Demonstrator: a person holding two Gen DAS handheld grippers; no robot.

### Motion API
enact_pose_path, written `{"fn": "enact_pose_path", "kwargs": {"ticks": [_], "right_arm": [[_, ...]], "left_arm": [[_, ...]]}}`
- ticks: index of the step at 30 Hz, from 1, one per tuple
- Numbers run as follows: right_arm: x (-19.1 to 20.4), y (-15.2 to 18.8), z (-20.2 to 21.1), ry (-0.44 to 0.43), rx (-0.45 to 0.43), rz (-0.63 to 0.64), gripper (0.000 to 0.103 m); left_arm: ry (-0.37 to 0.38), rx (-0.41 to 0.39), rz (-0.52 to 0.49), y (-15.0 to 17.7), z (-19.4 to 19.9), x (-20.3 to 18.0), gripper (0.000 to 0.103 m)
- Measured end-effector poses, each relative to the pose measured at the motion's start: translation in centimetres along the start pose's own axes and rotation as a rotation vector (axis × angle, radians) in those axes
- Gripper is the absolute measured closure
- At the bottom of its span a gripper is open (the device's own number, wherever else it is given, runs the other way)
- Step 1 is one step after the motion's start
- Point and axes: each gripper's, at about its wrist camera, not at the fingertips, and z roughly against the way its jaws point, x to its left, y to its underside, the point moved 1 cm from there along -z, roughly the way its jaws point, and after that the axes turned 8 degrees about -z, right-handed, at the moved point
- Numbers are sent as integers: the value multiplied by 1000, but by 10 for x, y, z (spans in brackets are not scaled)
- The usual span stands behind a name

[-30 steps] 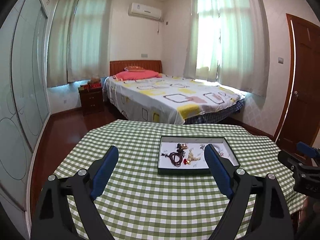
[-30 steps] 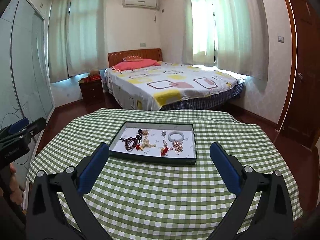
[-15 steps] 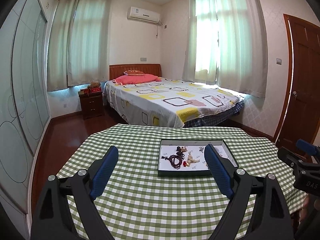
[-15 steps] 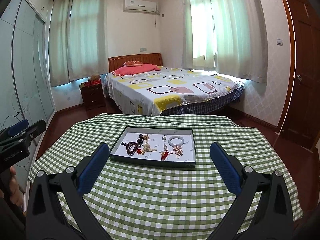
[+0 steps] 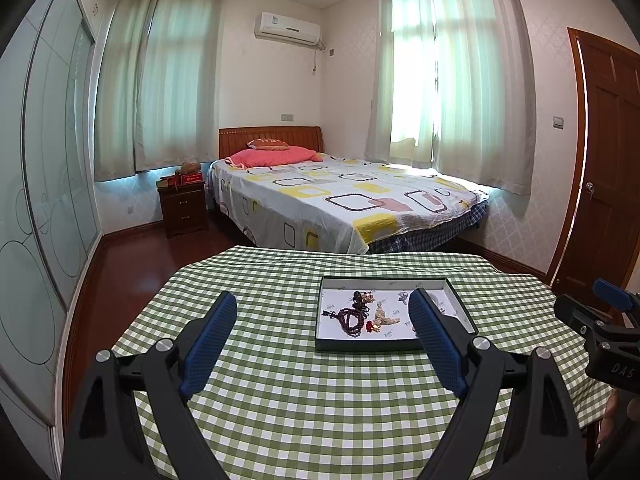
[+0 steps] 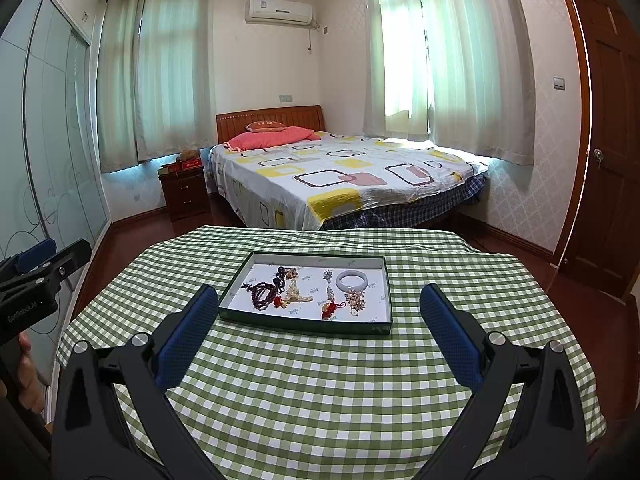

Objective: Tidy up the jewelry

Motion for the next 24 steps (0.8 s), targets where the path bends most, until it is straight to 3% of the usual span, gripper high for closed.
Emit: {"fn": "enact_pose_path", "kwargs": {"ticks": [24], "right_arm": [[0, 0, 0, 1, -2, 2, 5]], "left_arm": [[2, 5, 11, 5, 2, 1, 18]]}}
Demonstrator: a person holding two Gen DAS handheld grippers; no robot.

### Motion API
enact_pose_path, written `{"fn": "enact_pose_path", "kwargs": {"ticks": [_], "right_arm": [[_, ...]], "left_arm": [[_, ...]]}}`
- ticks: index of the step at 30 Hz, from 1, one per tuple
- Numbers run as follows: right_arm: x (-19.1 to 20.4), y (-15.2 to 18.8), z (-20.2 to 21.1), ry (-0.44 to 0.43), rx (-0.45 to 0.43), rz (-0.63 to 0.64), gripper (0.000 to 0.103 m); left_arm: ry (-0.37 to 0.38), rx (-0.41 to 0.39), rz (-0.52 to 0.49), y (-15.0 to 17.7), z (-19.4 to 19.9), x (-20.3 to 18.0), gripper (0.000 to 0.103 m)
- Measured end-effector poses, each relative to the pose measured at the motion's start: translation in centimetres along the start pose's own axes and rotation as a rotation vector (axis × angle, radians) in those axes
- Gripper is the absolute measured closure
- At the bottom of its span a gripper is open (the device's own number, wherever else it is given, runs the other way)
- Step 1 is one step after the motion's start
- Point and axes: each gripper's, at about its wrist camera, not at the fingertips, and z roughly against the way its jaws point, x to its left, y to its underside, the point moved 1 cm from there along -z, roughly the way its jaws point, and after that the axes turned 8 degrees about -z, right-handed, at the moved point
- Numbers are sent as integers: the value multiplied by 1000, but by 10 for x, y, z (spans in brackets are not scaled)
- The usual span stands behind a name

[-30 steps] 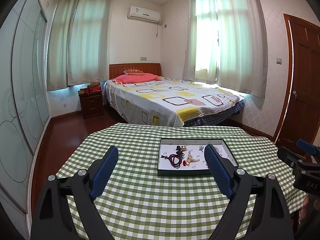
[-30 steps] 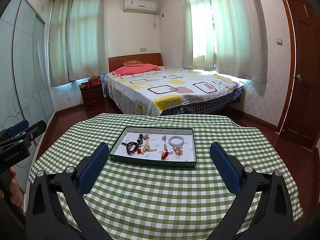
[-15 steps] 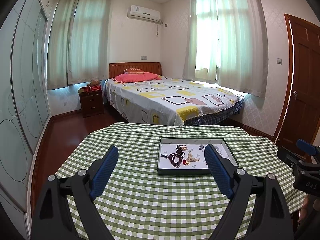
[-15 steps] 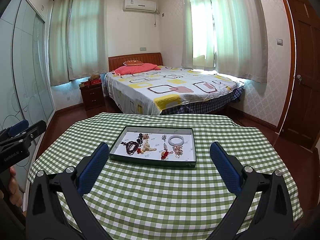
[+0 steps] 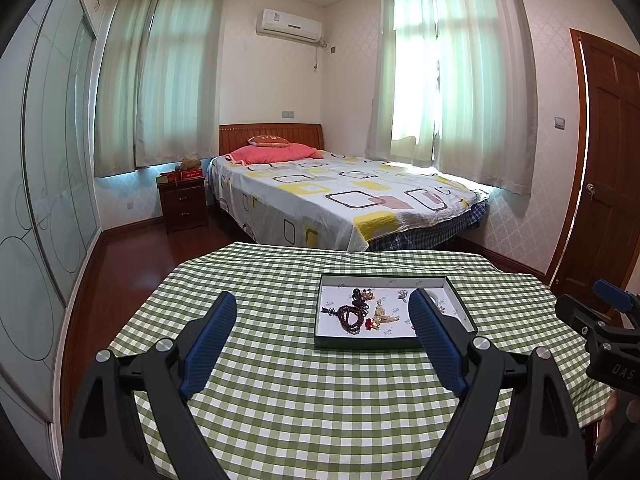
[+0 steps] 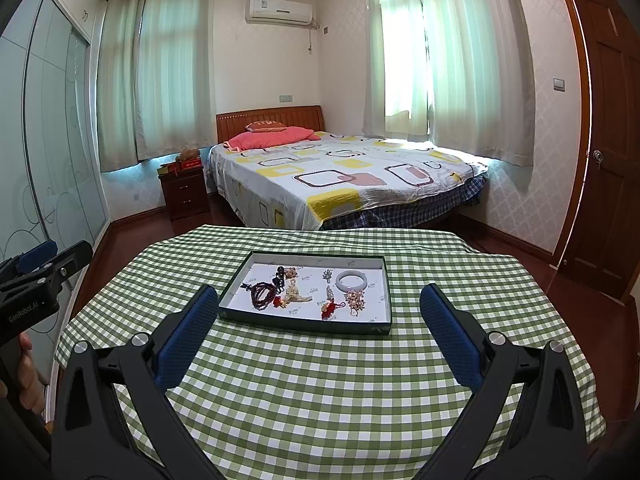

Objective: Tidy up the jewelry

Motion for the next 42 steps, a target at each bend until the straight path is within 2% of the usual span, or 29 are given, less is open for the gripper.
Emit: {"fn": "enact_pose_path", "kwargs": {"ticks": [18, 25, 35, 37, 42], "right_arm": [[1, 1, -1, 1, 3, 0, 5], [0, 5, -5, 2, 12, 4, 5], [-1, 9, -10, 5, 20, 2, 5], [-3, 11, -15, 10, 25, -4, 5], [-14, 18, -33, 22, 59, -33, 5]], "left_arm": [[-6, 2, 9, 0, 1, 0, 18], [26, 27, 5, 1, -3, -4, 18], [4, 37, -7, 3, -8, -5, 18], [-9, 52, -6, 4, -14, -4, 18], [11, 146, 12, 15, -45, 3, 18]]}}
